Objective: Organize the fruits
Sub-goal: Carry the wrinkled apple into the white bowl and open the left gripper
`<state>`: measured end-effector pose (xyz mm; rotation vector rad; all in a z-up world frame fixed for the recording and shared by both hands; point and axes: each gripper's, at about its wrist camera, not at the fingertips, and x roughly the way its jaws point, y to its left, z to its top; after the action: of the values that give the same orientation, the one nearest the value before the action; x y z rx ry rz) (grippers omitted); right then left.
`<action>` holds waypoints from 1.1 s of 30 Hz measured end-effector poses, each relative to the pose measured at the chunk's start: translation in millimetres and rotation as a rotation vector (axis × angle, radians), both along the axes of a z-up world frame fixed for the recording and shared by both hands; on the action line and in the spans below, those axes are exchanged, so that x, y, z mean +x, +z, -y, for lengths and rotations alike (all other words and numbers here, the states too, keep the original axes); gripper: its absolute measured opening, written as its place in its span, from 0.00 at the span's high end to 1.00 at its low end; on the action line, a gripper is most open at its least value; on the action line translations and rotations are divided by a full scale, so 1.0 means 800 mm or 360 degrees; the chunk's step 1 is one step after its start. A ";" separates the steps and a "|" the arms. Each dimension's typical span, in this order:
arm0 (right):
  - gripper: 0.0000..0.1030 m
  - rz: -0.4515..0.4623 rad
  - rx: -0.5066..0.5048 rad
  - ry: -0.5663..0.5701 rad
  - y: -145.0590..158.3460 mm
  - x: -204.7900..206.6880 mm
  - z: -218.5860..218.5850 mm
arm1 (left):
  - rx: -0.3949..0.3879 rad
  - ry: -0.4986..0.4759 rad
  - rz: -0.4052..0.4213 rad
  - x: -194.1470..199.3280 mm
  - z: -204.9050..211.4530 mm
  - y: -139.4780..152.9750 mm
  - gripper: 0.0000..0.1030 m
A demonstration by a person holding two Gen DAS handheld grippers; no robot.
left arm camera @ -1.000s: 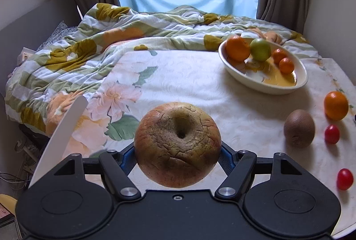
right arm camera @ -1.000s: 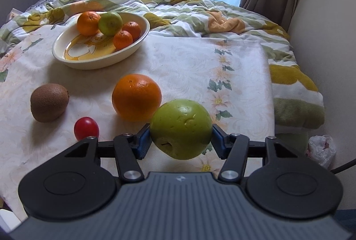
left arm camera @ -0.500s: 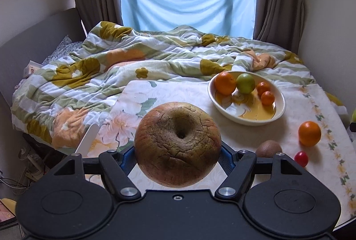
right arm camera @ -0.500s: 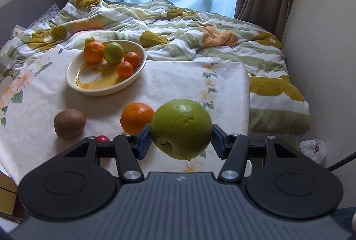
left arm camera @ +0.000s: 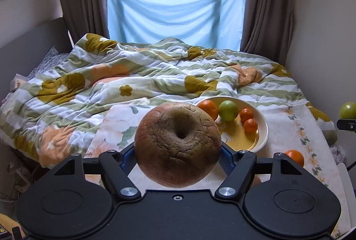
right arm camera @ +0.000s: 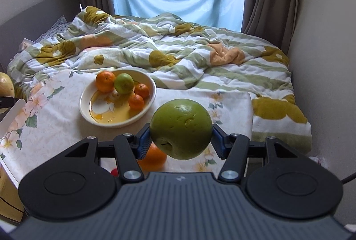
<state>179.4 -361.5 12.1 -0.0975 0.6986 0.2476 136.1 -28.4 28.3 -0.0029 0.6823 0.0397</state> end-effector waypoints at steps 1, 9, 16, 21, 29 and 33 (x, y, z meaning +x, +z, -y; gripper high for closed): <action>0.31 0.0006 -0.0001 0.0003 0.002 0.005 -0.003 | -0.0001 -0.0014 0.0001 0.008 0.000 0.001 0.26; 0.31 0.0003 0.0016 -0.0014 0.007 0.048 -0.025 | -0.0001 -0.0134 -0.0036 0.076 0.006 -0.007 0.26; 0.31 -0.0047 0.0015 -0.0030 -0.001 0.088 -0.045 | 0.0023 -0.0252 -0.0131 0.128 0.016 -0.034 0.26; 0.31 -0.0080 0.0016 -0.0048 -0.008 0.114 -0.058 | 0.0046 -0.0336 -0.0209 0.164 0.023 -0.059 0.26; 0.31 -0.0139 0.0017 -0.0087 -0.022 0.153 -0.072 | 0.0065 -0.0436 -0.0335 0.211 0.034 -0.103 0.26; 0.31 -0.0168 0.0013 -0.0098 -0.030 0.168 -0.075 | 0.0069 -0.0466 -0.0386 0.224 0.038 -0.119 0.26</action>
<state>313.5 -301.8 -12.1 -0.0555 0.8042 0.1975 315.2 -59.1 -66.9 0.1453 0.9185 -0.2300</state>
